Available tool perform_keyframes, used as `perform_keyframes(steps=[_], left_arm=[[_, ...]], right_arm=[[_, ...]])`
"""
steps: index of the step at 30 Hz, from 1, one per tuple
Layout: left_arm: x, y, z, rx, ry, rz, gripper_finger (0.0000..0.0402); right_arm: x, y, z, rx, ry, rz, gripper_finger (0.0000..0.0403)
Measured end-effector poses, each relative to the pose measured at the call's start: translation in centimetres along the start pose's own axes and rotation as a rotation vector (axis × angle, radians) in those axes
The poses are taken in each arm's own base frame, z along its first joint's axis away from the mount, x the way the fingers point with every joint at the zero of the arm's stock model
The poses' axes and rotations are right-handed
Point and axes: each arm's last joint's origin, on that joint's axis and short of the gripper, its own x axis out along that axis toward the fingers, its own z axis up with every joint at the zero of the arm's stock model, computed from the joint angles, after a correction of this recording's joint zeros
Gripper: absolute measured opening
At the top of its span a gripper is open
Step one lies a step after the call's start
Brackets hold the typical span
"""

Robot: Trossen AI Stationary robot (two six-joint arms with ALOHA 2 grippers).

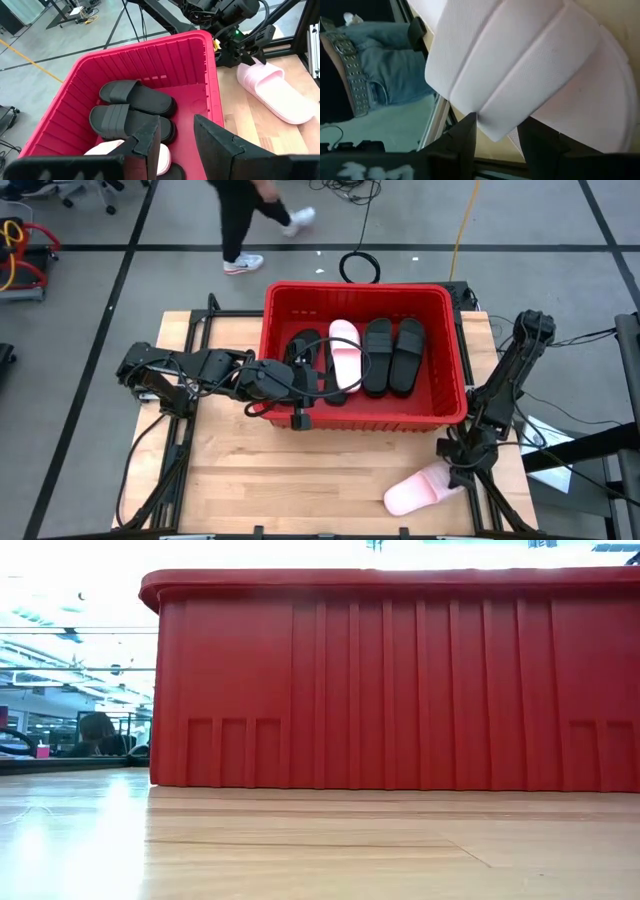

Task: Pick and place slides into bin
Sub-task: Put the pink slide into the red bin

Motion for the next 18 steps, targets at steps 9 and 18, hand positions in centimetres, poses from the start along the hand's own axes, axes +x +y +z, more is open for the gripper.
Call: perform_keyframes(steps=[9,18], left_arm=[[0.0,-0.01,0.02,-0.002,-0.001,0.0,0.0122],[0.0,-0.01,0.02,-0.003,-0.002,0.0,0.0122]], right_arm=[[-0.07,-0.07,0.09,0.024,-0.029,-0.003,0.0079],[-0.07,-0.09,0.1,0.022,-0.033,-0.005,0.0007]])
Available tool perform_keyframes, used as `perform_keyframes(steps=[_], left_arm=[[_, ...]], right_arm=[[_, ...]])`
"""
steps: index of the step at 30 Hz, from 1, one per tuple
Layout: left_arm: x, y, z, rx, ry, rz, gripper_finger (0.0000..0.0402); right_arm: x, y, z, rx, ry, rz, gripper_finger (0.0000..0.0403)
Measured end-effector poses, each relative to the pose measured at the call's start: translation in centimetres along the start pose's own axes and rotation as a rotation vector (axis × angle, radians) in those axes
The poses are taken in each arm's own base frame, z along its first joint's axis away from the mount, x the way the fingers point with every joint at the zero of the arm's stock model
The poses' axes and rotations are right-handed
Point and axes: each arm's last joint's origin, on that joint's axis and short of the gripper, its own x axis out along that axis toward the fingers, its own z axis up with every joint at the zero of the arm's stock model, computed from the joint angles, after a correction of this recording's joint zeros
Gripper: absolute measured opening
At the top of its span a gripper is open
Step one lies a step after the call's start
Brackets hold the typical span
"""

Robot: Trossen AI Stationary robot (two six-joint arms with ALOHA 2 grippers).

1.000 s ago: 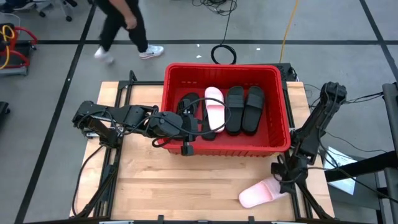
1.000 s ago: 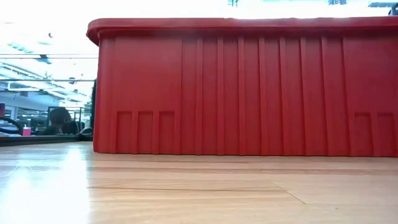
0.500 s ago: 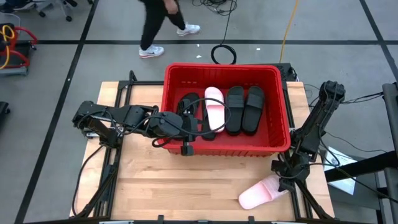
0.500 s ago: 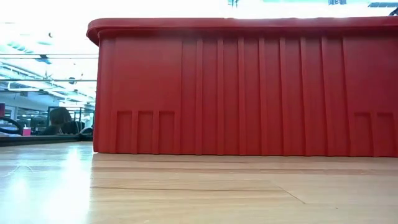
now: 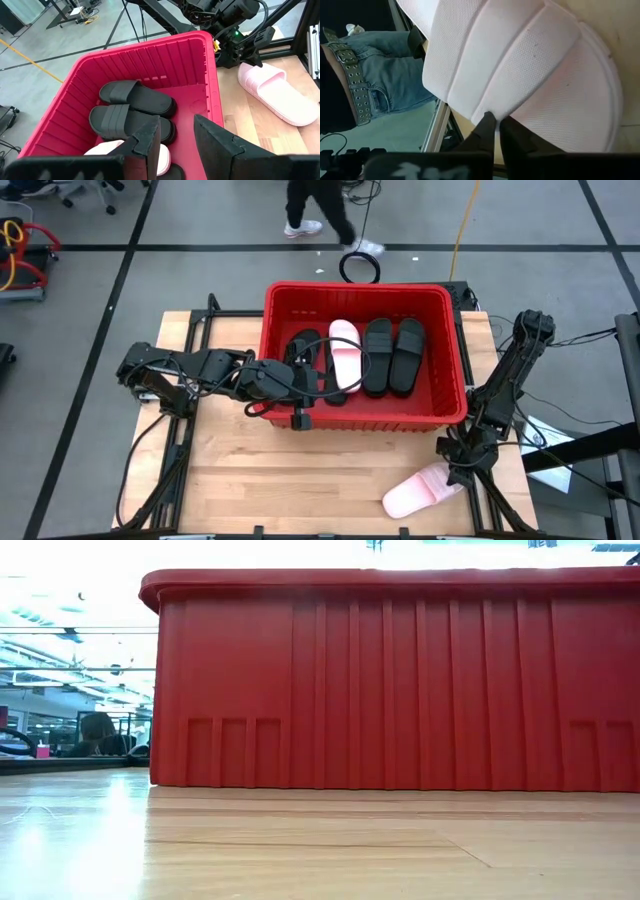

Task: Pick and place slides into bin
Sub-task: Put the pink slide into the red bin

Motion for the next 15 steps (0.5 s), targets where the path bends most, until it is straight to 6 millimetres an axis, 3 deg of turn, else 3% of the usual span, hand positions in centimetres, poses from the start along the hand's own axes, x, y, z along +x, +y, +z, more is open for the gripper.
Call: perform_keyframes(steps=[6,15], left_arm=[[0.0,0.0,0.0,0.003,0.001,0.0,0.0122],[0.0,0.0,0.0,0.026,0.002,0.0,0.0122]], right_arm=[[-0.2,0.3,0.0,-0.012,-0.001,0.012,0.0003],[-1.9,4.4,-0.3,-0.103,-0.025,0.161,0.0001]])
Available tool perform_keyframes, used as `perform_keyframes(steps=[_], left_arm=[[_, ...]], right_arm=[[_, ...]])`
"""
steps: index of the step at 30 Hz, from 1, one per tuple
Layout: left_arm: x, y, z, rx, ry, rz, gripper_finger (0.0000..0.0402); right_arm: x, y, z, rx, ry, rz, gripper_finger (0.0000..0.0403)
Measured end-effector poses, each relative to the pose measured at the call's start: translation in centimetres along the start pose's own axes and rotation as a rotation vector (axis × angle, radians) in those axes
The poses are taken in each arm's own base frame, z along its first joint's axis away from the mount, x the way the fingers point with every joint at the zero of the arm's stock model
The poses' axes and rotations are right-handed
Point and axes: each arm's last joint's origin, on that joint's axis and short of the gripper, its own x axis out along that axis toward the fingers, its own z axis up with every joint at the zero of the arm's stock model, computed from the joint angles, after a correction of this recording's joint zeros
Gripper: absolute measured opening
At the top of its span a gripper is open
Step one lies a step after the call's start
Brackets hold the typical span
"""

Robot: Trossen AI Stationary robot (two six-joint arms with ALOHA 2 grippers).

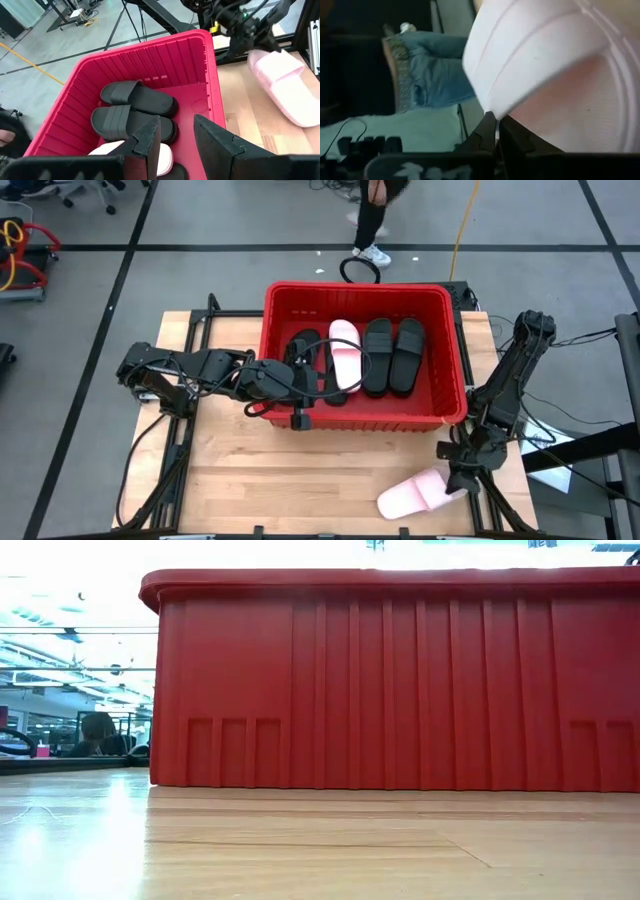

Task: Pick and place slides into bin
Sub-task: Put the pink slide into the red bin

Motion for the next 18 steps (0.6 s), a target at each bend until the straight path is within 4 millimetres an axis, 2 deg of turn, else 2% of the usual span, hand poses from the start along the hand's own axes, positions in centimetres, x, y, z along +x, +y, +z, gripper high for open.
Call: perform_keyframes(steps=[7,18], left_arm=[[0.0,0.0,0.0,0.002,0.002,0.0,0.0122],[-0.1,-0.3,0.0,0.038,0.0,-0.016,0.0122]], right_arm=[[-1.0,2.8,0.2,-0.07,-0.034,0.074,0.0001],[-2.3,5.4,0.4,-0.168,-0.122,0.141,0.0]])
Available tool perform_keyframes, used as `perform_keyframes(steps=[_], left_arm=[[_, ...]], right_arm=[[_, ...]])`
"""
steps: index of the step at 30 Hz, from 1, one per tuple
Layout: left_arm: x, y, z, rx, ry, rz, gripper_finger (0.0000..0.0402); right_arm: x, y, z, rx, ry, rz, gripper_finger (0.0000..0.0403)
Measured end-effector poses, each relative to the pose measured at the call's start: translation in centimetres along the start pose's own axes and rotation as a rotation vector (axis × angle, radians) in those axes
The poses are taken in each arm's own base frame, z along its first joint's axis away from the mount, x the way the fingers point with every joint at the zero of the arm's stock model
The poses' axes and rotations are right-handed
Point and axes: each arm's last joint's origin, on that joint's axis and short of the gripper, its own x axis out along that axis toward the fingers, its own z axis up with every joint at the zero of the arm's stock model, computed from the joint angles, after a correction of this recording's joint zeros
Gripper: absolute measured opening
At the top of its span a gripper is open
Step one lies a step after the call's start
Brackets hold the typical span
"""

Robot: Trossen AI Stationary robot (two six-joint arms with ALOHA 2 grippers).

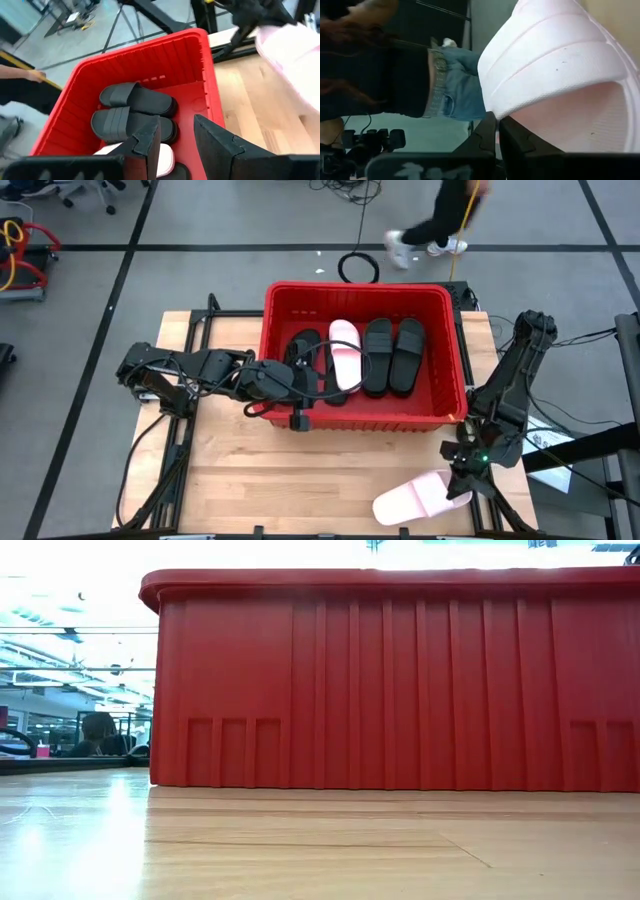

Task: Pick and place slides into bin
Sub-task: Put the pink slide into the red bin

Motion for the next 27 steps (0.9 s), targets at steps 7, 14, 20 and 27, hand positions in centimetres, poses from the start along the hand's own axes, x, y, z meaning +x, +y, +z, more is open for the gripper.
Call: perform_keyframes(steps=[7,14,20,27], left_arm=[[-0.4,-1.1,0.3,0.133,-0.032,-0.03,0.0122],[-1.0,-2.0,1.2,0.224,-0.114,-0.035,0.0122],[-1.7,-2.7,2.6,0.34,-0.254,0.004,0.0122],[-0.9,-3.3,3.1,0.445,-0.298,0.022,0.0122]], right_arm=[[-1.4,3.5,1.3,-0.119,-0.058,0.105,0.0],[-3.1,6.5,3.0,-0.315,-0.206,0.158,0.0],[-4.0,7.3,4.6,-0.422,-0.333,0.133,0.0],[-4.6,6.4,7.3,-0.442,-0.469,0.045,0.0]])
